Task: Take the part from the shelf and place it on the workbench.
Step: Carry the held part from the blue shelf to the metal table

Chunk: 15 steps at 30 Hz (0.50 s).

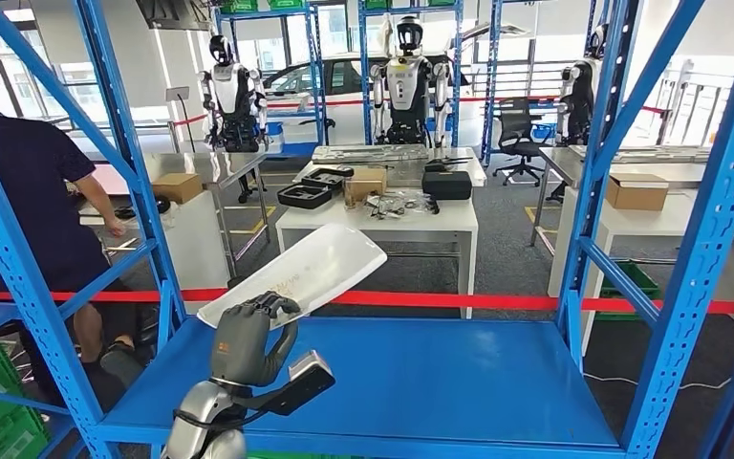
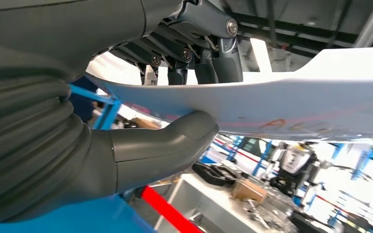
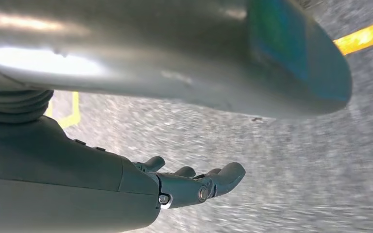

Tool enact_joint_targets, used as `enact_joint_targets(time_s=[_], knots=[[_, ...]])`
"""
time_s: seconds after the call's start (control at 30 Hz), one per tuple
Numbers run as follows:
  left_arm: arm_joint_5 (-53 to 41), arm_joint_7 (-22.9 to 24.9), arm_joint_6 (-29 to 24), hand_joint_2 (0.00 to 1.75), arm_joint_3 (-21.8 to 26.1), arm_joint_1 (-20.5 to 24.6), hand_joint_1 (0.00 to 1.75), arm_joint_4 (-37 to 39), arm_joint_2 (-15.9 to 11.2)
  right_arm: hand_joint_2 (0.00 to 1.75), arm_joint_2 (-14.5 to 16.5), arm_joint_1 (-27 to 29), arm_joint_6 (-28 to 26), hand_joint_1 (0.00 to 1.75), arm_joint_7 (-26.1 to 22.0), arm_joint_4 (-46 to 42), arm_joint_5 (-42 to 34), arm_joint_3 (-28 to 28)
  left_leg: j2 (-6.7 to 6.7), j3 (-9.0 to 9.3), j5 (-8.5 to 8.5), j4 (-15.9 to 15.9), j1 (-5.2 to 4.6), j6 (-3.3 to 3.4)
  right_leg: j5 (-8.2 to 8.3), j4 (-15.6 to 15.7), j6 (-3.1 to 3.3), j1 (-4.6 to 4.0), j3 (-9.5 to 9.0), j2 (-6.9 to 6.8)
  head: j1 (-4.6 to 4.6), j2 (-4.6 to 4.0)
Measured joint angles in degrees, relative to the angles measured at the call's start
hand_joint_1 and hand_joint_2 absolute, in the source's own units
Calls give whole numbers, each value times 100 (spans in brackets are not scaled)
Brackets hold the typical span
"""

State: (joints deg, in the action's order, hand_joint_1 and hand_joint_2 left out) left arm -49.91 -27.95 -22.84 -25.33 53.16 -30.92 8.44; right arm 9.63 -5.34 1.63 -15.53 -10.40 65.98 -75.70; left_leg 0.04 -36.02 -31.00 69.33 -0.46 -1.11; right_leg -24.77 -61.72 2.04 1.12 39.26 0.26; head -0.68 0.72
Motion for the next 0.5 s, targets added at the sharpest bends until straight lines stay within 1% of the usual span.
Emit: enact_joint_targets(time_s=[0.03, 0.07, 0.1, 0.13, 0.17, 0.2, 0.23, 0.27, 0.3, 0.33, 0.37, 0.4, 0.43, 0.47, 0.5], knots=[[1, 0, -15, 175, 0, 15, 159, -4, -3, 0, 19, 0, -21, 0, 77, 0, -42, -33, -5, 296, 9, -406, -25, 63, 54, 4, -17, -12, 45, 0, 3, 0], [2, -1, -23, 175, 0, 30, 159, -8, -4, 0, 38, 4, -46, 0, 137, 1, -75, -63, -2, 510, 2, -718, -50, 104, 107, 21, -43, -9, 64, -3, 6, 0], [1, 5, -26, 175, -1, 46, 159, -12, -8, 0, 56, 6, -67, 0, 182, 1, -97, -91, -2, 632, -26, -929, -78, 134, 158, 48, -77, 5, 65, -7, 6, 0], [-10, 21, -23, 175, -1, 57, 159, -16, -14, 0, 73, 10, -83, 0, 209, 2, -107, -114, 6, 662, -21, -1025, -99, 150, 212, 89, -119, 20, 56, -10, 8, 1], [-27, 46, -15, 175, -2, 65, 159, -16, -21, 0, 82, 13, -95, 0, 223, 3, -113, -132, 12, 642, 53, -1069, -107, 171, 267, 137, -161, 31, 41, -10, 4, 1], [-49, 77, -4, 175, -2, 73, 159, -17, -24, 0, 91, 14, -100, 0, 226, 4, -113, -148, 22, 636, 126, -1133, -103, 198, 271, 156, -193, 38, 43, -8, 0, 0], [-80, 108, 10, 175, -2, 78, 159, -21, -23, 0, 100, 15, -105, 0, 216, 5, -106, -158, 35, 620, 213, -1186, -88, 228, 188, 125, -222, 36, 60, -6, 5, 0], [-106, 131, 22, 175, -2, 82, 159, -25, -21, 0, 104, 17, -109, 0, 189, 5, -93, -163, 46, 584, 306, -1229, -70, 256, -11, -13, -246, 34, 107, -4, 11, -1], [-131, 146, 32, 175, -2, 86, 159, -28, -18, 0, 102, 16, -112, 0, 141, 6, -76, -167, 54, 523, 385, -1241, -61, 273, -294, -264, -263, 40, 171, -4, 19, -2], [-157, 159, 42, 175, -2, 86, 159, -30, -18, 0, 98, 14, -112, 0, 81, 7, -52, -167, 53, 433, 453, -1233, -59, 291, -572, -592, -285, 40, 242, -5, 28, -1], [-184, 171, 48, 175, -2, 83, 159, -30, -19, 0, 87, 12, -111, 0, 14, 7, -28, -166, 56, 333, 519, -1214, -58, 295, -762, -928, -305, 42, 300, -6, 32, -1], [-212, 182, 53, 175, -2, 78, 159, -27, -20, 0, 76, 10, -107, 0, -45, 7, 1, -165, 59, 229, 578, -1190, -55, 287, -812, -1167, -325, 45, 307, -7, 36, -1], [-235, 191, 54, 175, -2, 74, 159, -26, -22, 0, 66, 9, -101, 0, -86, 7, 29, -163, 63, 119, 633, -1156, -47, 273, -738, -1246, -344, 50, 238, -9, 39, 0], [-252, 198, 54, 175, -2, 71, 159, -25, -25, 0, 58, 8, -93, 0, -113, 7, 56, -162, 66, 7, 683, -1110, -33, 252, -598, -1134, -364, 59, 73, -13, 41, 0], [-258, 199, 54, 175, -2, 70, 159, -25, -28, 0, 54, 5, -87, 0, -126, 7, 84, -157, 70, -107, 727, -1047, -16, 221, -521, -847, -389, 69, -161, -18, 44, 0]])
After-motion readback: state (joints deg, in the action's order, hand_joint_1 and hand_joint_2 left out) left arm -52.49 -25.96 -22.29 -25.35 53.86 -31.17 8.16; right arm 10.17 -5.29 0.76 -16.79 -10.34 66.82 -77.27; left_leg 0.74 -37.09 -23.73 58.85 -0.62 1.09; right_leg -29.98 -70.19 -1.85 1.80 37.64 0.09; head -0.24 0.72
